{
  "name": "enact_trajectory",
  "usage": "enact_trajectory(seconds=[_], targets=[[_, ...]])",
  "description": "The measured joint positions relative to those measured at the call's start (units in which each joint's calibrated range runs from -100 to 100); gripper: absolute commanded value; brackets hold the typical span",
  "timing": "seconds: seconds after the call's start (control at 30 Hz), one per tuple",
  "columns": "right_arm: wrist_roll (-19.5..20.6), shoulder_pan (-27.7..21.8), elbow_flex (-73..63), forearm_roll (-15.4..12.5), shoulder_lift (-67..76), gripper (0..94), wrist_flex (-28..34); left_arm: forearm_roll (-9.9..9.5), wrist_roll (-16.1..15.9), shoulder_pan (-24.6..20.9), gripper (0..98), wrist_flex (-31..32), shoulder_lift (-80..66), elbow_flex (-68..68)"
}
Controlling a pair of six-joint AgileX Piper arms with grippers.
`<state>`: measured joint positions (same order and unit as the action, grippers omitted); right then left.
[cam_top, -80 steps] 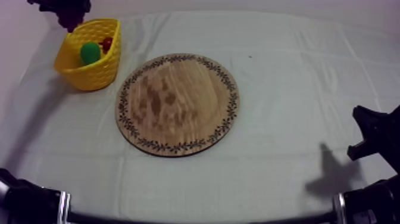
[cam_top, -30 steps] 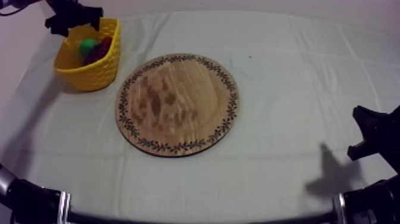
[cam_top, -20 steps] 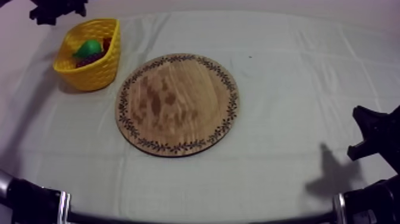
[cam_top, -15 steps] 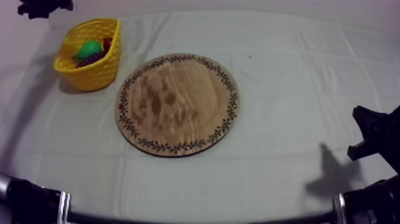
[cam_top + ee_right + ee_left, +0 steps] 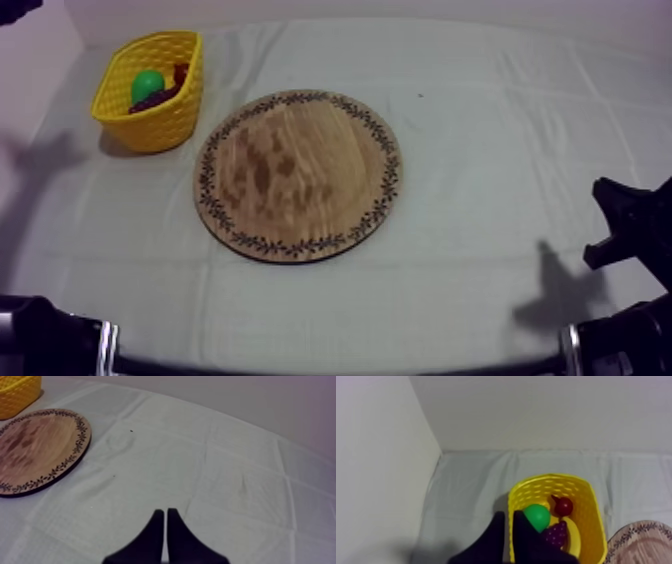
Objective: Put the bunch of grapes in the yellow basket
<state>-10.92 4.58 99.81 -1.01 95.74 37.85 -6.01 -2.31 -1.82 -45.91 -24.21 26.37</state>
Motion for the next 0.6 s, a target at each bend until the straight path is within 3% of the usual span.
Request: enact_trajectory(seconds=[0.17,0.37,0.6], targets=[[0.0,0.0,0.0,0.0,0.0,0.4,0.0,-1.25,0.4,0.6,0.1,4.4,-11.3,10.7],[0.0,0.0,0.0,0.0,0.0,0.4,0.0,-2.30,5.0,1.0,0.0,10.4,-25.5,26.0],[0.0,0.0,0.0,0.0,0.0,0.4,0.0,-2.48,7.7,0.1,0.0,20.6,-44.1,45.2]])
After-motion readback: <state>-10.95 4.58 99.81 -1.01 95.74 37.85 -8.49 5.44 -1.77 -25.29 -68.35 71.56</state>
